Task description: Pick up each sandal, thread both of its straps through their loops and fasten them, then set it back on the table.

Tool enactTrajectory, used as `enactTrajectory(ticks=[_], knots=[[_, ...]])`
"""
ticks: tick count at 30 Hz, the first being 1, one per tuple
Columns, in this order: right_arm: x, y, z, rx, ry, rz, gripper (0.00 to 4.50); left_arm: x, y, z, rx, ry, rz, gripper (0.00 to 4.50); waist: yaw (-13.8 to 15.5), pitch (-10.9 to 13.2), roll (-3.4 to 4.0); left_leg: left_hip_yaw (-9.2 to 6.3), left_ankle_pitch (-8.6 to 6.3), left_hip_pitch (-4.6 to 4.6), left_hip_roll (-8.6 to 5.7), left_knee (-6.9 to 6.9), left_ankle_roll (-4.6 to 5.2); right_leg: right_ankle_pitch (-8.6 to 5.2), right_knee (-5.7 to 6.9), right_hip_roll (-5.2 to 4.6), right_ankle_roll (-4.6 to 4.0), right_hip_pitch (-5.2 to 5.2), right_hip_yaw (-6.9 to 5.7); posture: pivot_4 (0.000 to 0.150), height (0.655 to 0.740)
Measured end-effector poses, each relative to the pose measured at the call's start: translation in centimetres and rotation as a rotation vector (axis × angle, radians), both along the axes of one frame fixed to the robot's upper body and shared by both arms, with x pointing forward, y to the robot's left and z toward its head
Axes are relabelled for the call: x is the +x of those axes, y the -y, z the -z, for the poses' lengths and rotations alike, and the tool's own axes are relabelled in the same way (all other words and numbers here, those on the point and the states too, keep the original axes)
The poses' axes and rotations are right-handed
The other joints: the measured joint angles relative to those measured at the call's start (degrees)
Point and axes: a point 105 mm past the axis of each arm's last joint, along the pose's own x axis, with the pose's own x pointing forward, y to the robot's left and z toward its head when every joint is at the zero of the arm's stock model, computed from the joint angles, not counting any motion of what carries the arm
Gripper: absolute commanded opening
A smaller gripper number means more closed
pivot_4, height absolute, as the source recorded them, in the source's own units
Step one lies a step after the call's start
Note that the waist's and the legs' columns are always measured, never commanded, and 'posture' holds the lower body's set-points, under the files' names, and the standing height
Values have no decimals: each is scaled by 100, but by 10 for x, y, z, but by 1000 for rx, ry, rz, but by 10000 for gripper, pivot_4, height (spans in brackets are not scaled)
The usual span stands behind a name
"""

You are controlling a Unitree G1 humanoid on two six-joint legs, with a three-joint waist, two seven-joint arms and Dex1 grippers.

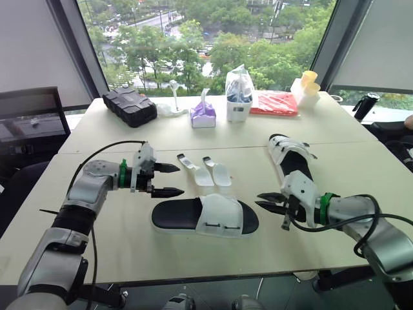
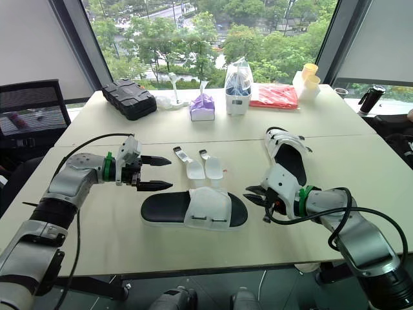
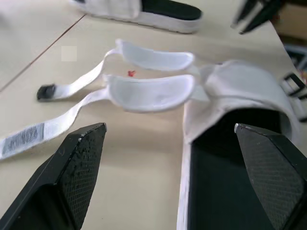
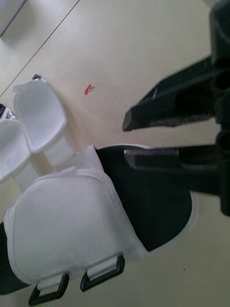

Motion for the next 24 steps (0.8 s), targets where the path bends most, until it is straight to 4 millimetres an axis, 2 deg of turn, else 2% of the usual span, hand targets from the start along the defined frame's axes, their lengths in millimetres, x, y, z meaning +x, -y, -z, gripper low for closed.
enactTrajectory(ticks=[5, 9, 12, 16, 24], knots=[[-3, -3, 13, -27, -14, -28, 567, 3, 11, -1, -176, -229, -108, 45000, 11, 1, -1, 0, 0, 1, -1, 2, -1, 0, 1, 0, 0, 1, 3, 1500, 7400], [-6, -6, 25, -36, -42, -50, 567, 2, 17, 1, -228, -334, -144, 45000, 16, 0, -1, 0, 0, 5, -1, 1, -2, 0, 1, -2, 0, 3, 5, 1500, 7400], [-10, -11, 36, -46, -66, -85, 567, 3, 22, 12, -236, -411, -170, 45000, 19, 0, -1, 1, 0, 6, -1, 1, -3, 0, 1, -5, 0, 3, 6, 1500, 7400], [-9, -16, 46, -15, -78, -109, 567, 6, 25, 20, -240, -446, -194, 45000, 18, 0, -2, 2, 0, 6, 0, 0, -4, 0, 1, -9, -1, 2, 9, 1500, 7400], [0, -32, 51, 4, -13, -224, 567, 13, 35, 22, -258, -469, -205, 45000, 9, 0, -2, 4, 1, 12, -1, -5, -6, 1, 1, -5, -1, 3, 10, 1500, 7400]])
